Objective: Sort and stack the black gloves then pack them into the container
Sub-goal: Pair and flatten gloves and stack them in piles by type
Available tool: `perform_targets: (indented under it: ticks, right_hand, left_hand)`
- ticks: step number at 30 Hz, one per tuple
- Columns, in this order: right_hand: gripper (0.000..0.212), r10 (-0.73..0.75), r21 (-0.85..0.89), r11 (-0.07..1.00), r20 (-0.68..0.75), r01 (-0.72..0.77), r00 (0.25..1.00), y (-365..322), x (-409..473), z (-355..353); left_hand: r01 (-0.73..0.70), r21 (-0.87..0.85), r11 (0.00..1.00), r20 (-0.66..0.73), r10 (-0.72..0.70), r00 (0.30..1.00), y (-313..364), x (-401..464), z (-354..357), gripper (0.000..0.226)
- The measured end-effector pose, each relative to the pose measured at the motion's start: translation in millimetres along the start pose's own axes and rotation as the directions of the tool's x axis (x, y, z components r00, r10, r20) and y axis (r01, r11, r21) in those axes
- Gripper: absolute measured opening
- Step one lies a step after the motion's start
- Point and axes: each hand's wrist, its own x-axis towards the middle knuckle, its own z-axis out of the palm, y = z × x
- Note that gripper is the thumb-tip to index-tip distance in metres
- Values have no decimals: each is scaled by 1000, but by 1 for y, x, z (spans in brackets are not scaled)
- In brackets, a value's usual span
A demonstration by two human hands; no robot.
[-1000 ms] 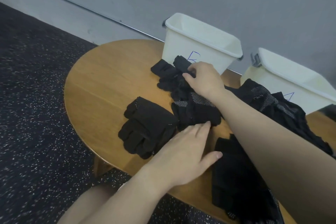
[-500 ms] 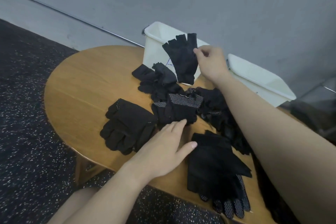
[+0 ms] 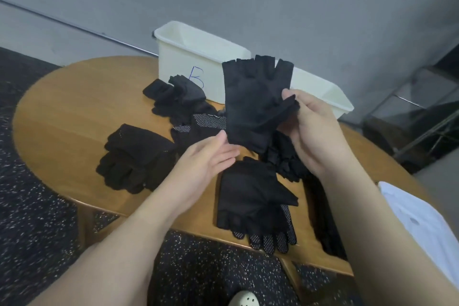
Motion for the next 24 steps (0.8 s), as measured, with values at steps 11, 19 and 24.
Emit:
perform_targets:
  ticks: [11, 19, 24]
  right_hand:
    - [24, 51, 124, 992, -149, -33, 987, 61, -47, -32]
    - [16, -62, -126, 992, -239, 33, 969, 91, -62, -59]
    - [24, -312, -481, 817, 98, 319, 945, 93, -70, -45]
  left_hand:
    - [-90, 137, 986, -3, 91, 996, -9, 0, 15, 29]
    - [-66, 281, 957, -51, 83, 995, -12, 6, 7, 14]
    - [-80, 256, 963, -72, 101, 992, -15, 7, 7, 21]
